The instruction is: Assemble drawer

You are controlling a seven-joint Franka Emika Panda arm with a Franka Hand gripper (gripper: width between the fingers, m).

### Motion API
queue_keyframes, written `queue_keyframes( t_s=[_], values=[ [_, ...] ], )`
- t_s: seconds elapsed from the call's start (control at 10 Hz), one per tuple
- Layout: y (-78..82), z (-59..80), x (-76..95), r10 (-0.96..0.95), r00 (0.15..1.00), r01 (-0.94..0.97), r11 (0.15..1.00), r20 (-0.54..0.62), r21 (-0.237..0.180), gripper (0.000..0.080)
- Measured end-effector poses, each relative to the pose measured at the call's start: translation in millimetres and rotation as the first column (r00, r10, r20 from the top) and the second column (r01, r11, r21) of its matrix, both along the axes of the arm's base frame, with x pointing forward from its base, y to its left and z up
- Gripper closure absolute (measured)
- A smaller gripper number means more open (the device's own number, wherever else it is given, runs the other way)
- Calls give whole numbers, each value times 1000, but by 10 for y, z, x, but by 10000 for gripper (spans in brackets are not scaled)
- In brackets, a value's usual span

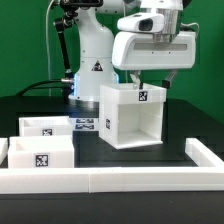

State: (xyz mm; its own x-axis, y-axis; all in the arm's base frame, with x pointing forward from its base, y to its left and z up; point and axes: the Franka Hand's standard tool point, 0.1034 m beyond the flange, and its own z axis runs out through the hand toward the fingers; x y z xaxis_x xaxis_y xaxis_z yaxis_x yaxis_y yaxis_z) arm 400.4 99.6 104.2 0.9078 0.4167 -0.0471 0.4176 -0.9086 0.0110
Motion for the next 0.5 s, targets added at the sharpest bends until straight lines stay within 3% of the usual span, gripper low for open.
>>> queue_keyframes(
  t_s=[0.3,0.4,0.5],
  values=[
    [2,-52,-13,1,1000,-1,1000,-3,3,150],
    [-2,-42,-1,-1,1000,1,1000,0,3,235],
    [-15,-42,4,-4,1000,4,1000,0,3,371]
  ],
)
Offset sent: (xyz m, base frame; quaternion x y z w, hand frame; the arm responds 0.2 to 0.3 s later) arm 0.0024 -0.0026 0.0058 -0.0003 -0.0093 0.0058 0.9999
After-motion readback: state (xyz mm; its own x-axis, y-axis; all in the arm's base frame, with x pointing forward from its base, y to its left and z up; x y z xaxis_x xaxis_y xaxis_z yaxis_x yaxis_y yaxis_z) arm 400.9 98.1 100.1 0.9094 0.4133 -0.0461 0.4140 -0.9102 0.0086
